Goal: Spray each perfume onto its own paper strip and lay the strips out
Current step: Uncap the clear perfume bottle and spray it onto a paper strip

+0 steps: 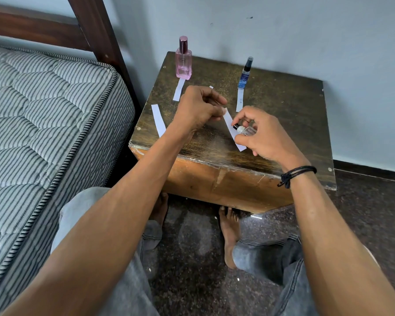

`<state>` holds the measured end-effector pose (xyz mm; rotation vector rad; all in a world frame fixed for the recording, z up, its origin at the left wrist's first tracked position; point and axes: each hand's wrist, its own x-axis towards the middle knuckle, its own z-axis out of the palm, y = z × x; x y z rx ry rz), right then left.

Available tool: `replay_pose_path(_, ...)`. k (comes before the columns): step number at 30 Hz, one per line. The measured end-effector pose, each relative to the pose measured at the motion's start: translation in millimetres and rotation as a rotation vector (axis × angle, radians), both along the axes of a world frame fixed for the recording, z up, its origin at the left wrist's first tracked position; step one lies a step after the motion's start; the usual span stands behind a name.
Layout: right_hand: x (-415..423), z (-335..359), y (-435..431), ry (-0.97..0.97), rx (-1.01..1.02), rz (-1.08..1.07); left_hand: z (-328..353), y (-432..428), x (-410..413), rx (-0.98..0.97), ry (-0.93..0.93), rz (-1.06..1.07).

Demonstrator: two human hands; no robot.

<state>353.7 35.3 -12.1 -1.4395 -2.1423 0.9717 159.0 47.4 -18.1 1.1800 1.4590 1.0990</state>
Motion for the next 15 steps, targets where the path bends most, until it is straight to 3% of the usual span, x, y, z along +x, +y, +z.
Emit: replay_pose_path(15, 1.4, -7.5, 3.1, -0.059, 0.009, 0.011, -0.6, 0.9, -0.4, -0.001, -0.024, -0.004)
